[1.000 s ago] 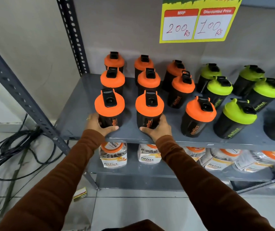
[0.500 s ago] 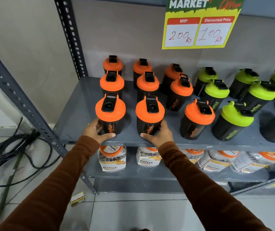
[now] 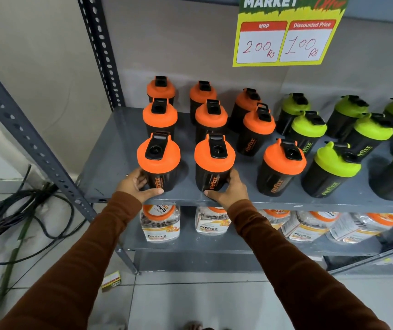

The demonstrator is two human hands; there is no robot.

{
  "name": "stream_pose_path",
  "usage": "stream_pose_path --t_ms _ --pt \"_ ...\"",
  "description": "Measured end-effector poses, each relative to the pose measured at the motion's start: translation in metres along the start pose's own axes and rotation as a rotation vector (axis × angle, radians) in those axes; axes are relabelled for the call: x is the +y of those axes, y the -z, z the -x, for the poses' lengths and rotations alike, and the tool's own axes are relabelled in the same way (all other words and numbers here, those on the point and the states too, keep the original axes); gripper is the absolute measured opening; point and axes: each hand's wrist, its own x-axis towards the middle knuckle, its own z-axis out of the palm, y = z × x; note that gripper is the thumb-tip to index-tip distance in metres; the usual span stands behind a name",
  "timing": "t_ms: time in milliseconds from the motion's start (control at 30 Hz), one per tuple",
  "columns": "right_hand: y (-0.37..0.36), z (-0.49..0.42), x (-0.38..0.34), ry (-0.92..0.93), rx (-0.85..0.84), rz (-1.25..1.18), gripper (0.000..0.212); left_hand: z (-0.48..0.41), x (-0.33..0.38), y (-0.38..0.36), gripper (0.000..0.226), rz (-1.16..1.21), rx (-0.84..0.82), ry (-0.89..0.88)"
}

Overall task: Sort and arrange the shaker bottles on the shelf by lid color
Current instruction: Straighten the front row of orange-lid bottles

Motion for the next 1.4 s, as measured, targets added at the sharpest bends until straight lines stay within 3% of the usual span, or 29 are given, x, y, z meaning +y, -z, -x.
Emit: stream_pose_path --t_ms 1400 --pt "0.0008 0.0011 0.0049 0.028 0.017 0.014 0.072 0.0005 -0.0069 0.0016 0.072 0.049 -0.040 -0.026"
